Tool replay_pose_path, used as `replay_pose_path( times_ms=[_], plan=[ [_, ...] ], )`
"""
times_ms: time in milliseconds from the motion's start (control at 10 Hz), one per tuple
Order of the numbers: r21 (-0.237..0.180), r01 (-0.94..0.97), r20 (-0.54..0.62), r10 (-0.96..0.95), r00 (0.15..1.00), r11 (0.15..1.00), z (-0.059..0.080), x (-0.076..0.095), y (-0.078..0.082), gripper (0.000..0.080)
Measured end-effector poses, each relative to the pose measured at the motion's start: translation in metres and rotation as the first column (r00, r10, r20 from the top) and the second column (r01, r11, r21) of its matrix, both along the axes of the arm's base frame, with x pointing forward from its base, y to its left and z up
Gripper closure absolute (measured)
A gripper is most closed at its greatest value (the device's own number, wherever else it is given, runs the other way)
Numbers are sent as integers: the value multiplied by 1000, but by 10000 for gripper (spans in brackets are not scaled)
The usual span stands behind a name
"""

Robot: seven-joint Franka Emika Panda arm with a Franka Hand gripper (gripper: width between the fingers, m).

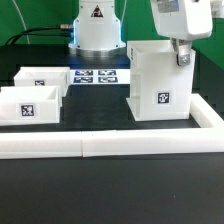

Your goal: Assemble drawer

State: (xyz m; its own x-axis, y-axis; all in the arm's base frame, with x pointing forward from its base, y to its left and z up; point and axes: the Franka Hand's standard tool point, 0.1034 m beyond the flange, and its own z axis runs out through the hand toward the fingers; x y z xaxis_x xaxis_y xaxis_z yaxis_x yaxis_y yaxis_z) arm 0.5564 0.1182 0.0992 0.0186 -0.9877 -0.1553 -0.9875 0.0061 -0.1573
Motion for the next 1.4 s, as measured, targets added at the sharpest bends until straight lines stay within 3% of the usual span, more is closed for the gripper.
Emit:
replay_pose_path(
  times_ms=[300, 1300, 1400],
  plan=[
    [-1, -35, -10, 35, 999, 999, -2, 7, -1, 755],
    [27, -22, 1, 22, 1000, 999, 0, 96, 8, 755],
    [30, -14, -11, 15, 1000, 999, 0, 97, 7, 755]
  ],
)
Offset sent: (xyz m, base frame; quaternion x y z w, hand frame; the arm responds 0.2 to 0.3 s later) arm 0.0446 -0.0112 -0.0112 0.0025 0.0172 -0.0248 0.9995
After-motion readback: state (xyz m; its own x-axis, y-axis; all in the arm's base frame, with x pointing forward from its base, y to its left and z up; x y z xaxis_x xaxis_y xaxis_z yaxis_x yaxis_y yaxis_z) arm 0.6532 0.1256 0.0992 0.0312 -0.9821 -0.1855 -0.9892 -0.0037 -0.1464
